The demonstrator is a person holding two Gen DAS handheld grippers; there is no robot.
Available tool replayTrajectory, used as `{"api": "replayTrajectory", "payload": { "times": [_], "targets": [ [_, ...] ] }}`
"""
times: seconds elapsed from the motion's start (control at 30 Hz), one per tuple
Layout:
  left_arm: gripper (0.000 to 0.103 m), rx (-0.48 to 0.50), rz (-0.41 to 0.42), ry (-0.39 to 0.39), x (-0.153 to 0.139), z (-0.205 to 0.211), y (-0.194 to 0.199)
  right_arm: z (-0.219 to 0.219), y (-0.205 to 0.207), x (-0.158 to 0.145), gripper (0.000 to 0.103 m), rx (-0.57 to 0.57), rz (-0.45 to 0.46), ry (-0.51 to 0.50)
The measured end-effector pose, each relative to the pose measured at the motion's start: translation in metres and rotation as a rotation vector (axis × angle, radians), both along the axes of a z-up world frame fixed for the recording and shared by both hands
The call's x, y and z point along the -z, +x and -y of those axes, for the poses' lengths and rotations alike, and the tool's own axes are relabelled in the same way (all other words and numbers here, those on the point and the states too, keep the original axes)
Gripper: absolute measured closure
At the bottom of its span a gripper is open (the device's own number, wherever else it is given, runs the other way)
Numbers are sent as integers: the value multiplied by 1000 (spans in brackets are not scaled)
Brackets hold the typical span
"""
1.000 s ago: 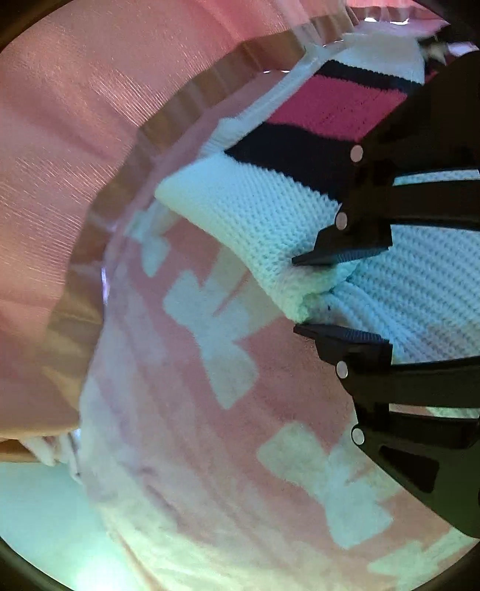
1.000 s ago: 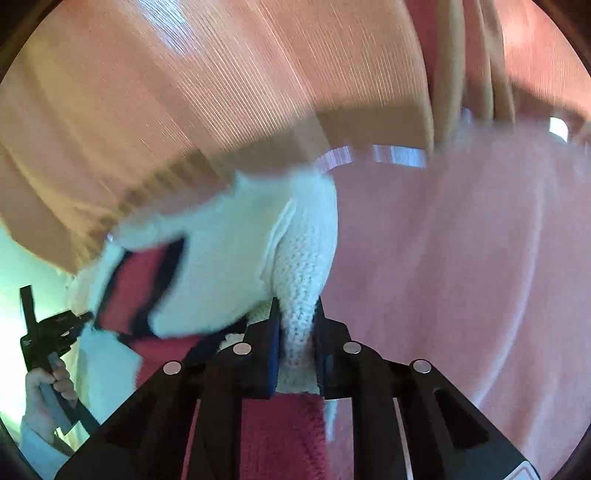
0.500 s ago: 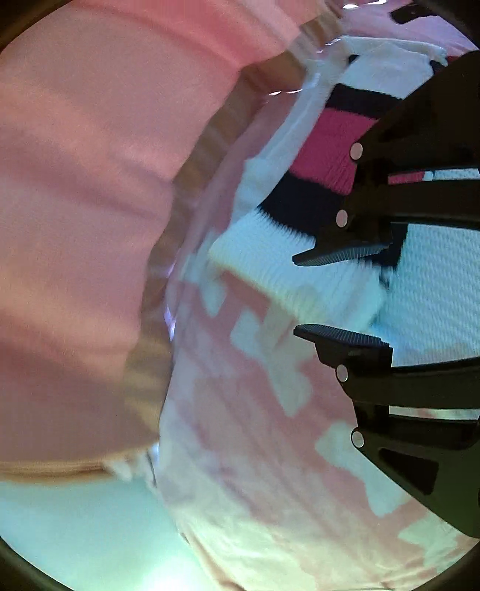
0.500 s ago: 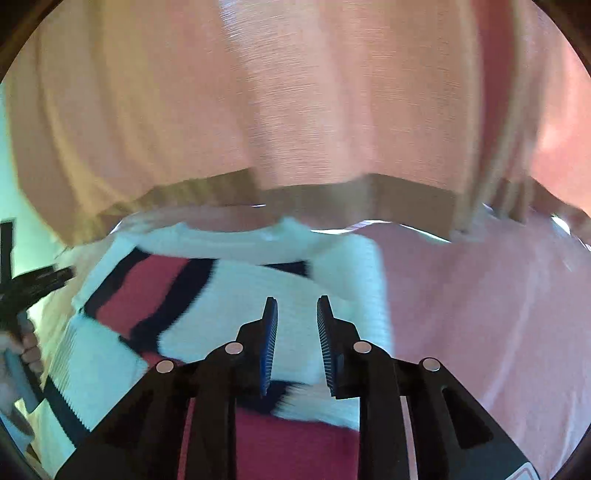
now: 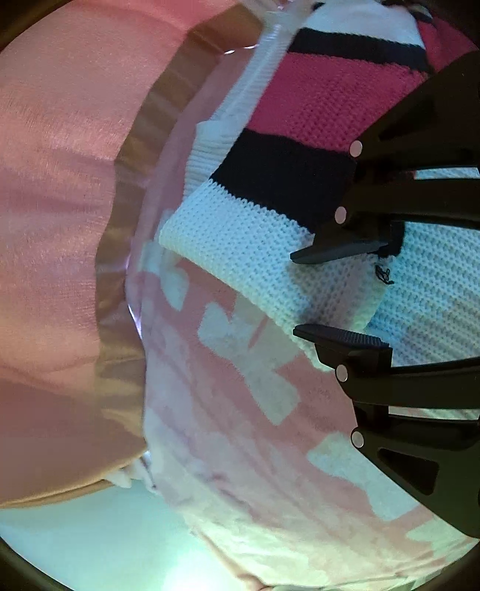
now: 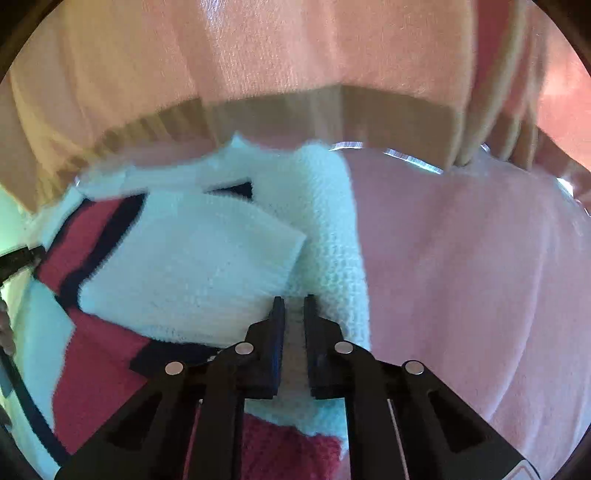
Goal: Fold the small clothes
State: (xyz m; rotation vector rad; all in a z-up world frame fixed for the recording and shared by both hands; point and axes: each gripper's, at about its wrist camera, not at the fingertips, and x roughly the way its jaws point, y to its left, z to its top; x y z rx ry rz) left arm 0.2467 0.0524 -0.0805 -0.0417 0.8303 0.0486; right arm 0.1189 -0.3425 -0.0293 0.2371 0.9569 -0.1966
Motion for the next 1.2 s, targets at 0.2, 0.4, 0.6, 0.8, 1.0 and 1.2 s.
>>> {"api": "replayTrajectory", "payload": {
  "times": [0.2, 0.4, 0.6, 0.8, 1.0, 1.2],
  "targets": [
    [47, 63, 26, -24, -32, -20, -50, -18, -61, -63, 67, 31, 105, 7],
    [33, 127, 11, -47, -32, -55, -116, -55, -173, -53, 47, 48, 87, 80],
    [32, 94, -115, -136, 12, -101, -189, -89, -259, -21, 46, 83, 30, 151],
    [27, 68, -160, -213, 34, -113, -232, -112, -292, -1, 45, 84, 6, 253],
    [55, 105, -153, -155, 33, -95, -245, -133, -286, 3, 89, 27, 18, 217],
    [89, 150, -130, -295, 8, -101, -265, -114, -296, -29, 94, 19, 82, 225]
  ]
}}
